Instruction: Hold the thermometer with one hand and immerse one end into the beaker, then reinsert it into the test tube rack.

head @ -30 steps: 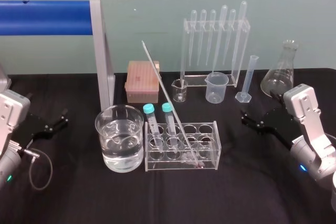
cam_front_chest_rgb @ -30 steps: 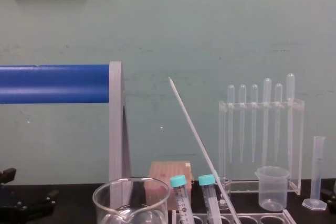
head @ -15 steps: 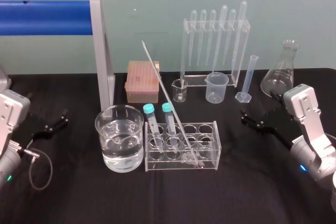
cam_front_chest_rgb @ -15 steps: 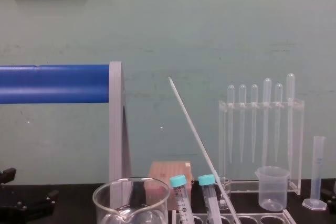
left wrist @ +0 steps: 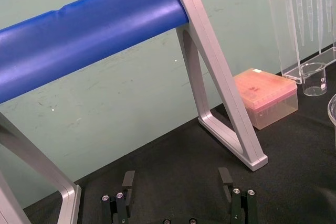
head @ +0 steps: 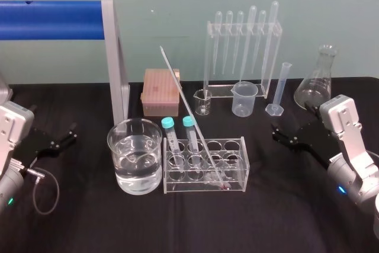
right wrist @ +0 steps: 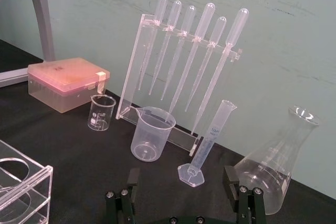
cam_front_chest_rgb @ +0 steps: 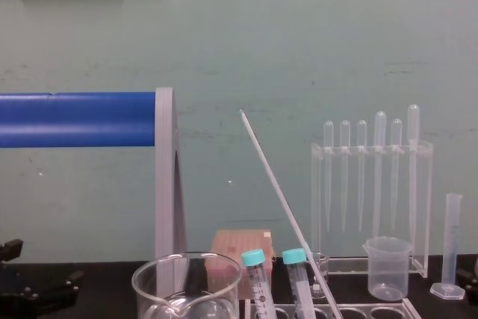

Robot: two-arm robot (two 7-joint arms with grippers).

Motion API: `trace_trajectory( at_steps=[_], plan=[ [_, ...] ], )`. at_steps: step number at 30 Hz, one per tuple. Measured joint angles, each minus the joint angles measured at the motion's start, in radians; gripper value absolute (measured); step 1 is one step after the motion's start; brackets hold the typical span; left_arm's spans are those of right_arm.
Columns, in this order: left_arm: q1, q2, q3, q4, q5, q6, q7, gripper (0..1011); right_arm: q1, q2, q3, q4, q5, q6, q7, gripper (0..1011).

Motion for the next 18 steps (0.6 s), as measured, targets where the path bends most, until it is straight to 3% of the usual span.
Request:
trace_trajectory(
  at_steps=[18],
  plan=[
    [0.000,0.000,0.000,0.000,0.000,0.000,0.000,1008,0.001,0.002,0.003,-0.002,0.003,0.005,0.020,1003]
  ],
)
